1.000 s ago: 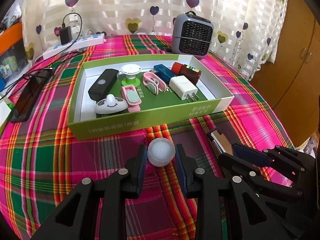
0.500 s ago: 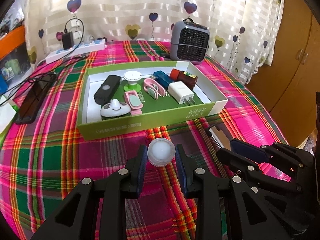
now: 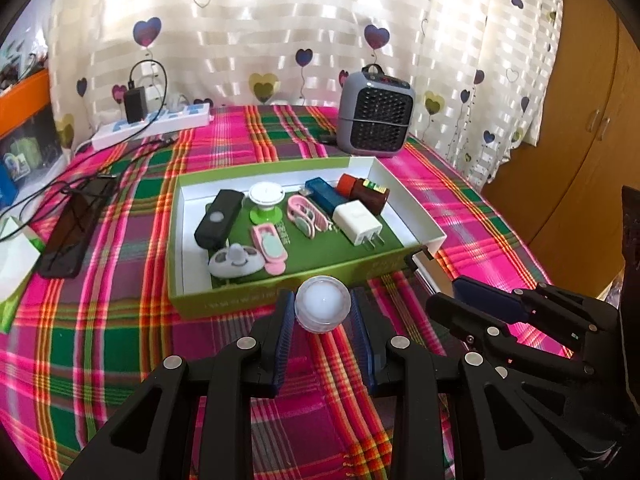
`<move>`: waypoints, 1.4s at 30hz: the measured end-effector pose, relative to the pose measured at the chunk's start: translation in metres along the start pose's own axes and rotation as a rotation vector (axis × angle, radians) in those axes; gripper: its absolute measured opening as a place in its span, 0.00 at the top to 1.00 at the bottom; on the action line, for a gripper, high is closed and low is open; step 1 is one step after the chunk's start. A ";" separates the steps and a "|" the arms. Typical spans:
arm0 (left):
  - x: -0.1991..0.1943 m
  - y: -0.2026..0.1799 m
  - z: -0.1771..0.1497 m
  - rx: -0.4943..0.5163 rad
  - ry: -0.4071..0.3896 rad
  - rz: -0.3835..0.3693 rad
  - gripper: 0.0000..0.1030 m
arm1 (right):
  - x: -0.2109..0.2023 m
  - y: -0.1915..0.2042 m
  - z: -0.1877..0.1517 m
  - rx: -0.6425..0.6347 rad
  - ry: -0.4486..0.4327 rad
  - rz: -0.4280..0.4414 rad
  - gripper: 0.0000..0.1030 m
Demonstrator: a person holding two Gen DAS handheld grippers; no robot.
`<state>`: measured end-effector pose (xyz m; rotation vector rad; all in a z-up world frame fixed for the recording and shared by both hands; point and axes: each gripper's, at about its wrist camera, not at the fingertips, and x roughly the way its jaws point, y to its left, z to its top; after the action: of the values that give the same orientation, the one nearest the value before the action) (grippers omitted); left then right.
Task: Organize rigid objects
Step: 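Lower the white cap into the box with the left tool while the right tool lowers the silver bar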
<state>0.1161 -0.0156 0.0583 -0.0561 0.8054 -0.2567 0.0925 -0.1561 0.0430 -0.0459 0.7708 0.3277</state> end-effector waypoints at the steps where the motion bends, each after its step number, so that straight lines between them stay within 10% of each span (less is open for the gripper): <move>1: 0.000 0.000 0.002 0.001 0.000 -0.001 0.73 | 0.000 -0.001 0.002 0.000 -0.002 0.002 0.77; 42: 0.081 0.001 0.050 0.005 0.082 -0.022 0.73 | 0.074 -0.046 0.072 0.017 0.053 0.045 0.77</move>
<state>0.2057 -0.0372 0.0353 -0.0499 0.8863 -0.2834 0.2048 -0.1679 0.0403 -0.0215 0.8277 0.3634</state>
